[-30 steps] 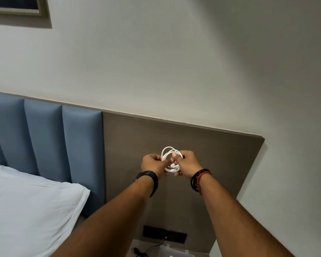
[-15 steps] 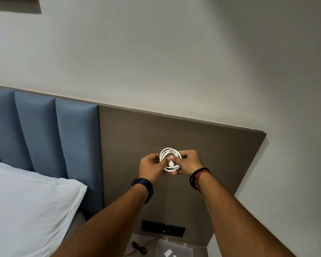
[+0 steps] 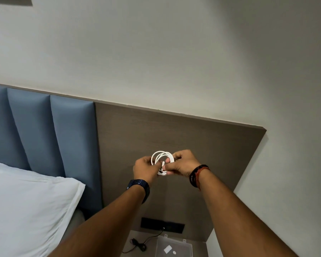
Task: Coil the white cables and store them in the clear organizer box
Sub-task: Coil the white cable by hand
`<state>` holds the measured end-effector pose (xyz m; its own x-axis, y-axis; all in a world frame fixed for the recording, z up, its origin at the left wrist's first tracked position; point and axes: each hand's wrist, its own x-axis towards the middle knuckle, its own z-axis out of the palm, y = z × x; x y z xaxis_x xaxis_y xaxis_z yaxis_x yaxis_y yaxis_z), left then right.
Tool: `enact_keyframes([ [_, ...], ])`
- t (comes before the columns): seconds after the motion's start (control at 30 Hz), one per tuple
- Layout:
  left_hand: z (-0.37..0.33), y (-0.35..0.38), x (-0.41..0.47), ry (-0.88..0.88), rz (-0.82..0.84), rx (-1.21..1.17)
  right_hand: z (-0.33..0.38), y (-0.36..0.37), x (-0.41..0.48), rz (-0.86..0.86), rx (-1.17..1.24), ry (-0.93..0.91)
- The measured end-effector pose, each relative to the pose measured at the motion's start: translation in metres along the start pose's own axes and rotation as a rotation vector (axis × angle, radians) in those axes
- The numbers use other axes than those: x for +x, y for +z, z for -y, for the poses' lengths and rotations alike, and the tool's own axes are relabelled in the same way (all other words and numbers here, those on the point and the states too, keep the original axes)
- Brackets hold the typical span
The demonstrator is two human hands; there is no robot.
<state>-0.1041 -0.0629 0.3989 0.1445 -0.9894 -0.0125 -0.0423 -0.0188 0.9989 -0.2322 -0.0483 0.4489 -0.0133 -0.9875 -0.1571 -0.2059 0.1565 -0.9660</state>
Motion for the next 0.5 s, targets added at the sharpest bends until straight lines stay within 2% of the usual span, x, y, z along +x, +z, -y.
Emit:
enact_keyframes([
  [0.13,-0.001,0.0,-0.004,-0.011,0.095,-0.145,-0.005,-0.005,0.002,-0.057,0.013,-0.016],
  [0.23,0.002,0.0,-0.005,0.026,0.162,-0.16,-0.01,-0.011,0.002,-0.057,0.022,0.002],
  [0.33,0.009,0.004,-0.005,0.015,0.19,-0.057,-0.02,-0.019,0.001,-0.039,0.047,0.043],
  [0.5,0.023,0.021,-0.005,0.033,0.103,0.314,-0.049,-0.031,-0.001,-0.02,0.11,0.117],
])
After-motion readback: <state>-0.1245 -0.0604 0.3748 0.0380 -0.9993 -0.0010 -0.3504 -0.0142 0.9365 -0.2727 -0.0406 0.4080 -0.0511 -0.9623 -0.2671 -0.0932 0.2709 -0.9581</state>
